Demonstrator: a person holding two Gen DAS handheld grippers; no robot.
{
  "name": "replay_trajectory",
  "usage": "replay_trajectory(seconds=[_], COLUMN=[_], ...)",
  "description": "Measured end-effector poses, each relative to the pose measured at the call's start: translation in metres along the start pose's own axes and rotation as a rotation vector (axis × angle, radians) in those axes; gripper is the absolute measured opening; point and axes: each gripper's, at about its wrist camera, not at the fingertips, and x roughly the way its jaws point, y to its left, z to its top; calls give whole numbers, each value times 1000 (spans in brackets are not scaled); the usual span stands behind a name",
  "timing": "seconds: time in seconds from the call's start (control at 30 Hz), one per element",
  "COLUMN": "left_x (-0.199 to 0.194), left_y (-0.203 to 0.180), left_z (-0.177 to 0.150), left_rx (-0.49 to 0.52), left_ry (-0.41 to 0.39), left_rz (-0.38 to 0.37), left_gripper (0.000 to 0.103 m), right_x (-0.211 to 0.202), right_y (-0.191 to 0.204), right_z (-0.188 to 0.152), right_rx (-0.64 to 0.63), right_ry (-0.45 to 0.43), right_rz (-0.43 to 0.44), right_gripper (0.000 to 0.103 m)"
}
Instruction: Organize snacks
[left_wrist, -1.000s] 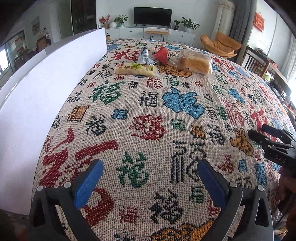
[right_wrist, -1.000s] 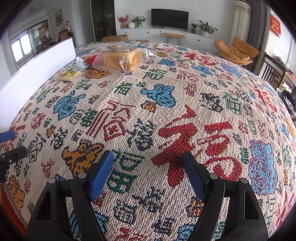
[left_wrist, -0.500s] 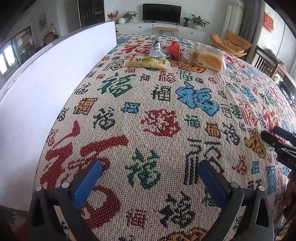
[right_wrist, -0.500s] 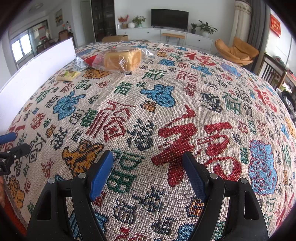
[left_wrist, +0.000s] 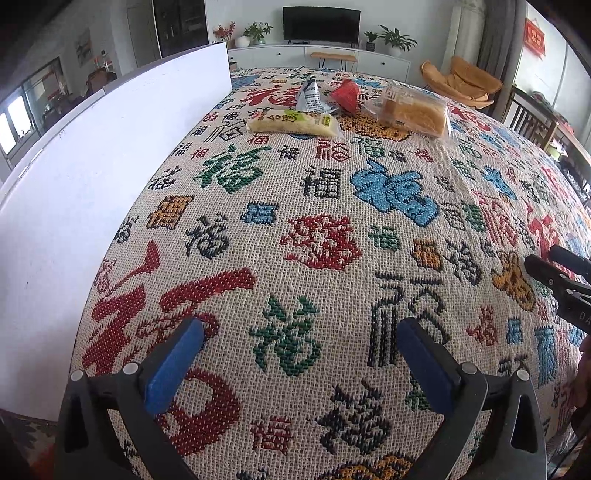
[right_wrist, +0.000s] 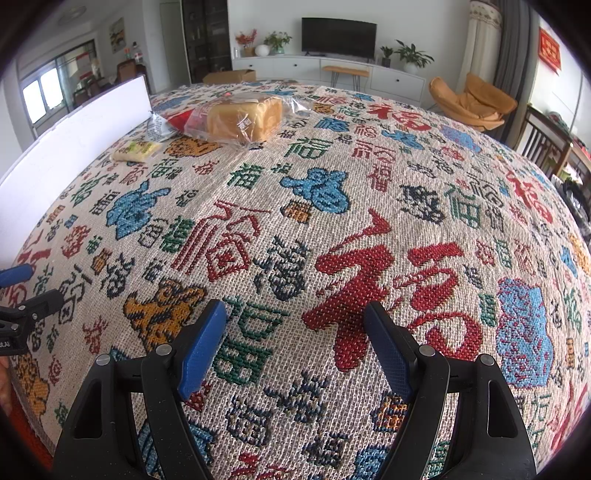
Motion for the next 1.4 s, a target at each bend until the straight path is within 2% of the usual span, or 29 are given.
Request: replay_trajectory(seconds=[0.4, 0.73, 0.87, 1.07, 1.4], left_x=[-1, -10, -10, -19, -18], left_y=[1, 28, 28, 30, 30], left_z=[0, 0, 0, 0, 0], left_rx=[-9, -145, -142, -153, -146], left_ry=[-5, -46, -46, -88, -75], left_rz=[-3, -49, -48, -52, -49], left_gripper=[103, 103, 103, 103, 103], right_x=[0, 0, 0, 0, 0], right_y=[1, 0, 0, 0, 0], right_z=[0, 0, 0, 0, 0], right_rx=[1, 1, 1, 1, 1], right_ry=[1, 1, 1, 1, 2], right_rz=[0, -1, -1, -1, -1], right_gripper=[80, 80, 80, 80, 80])
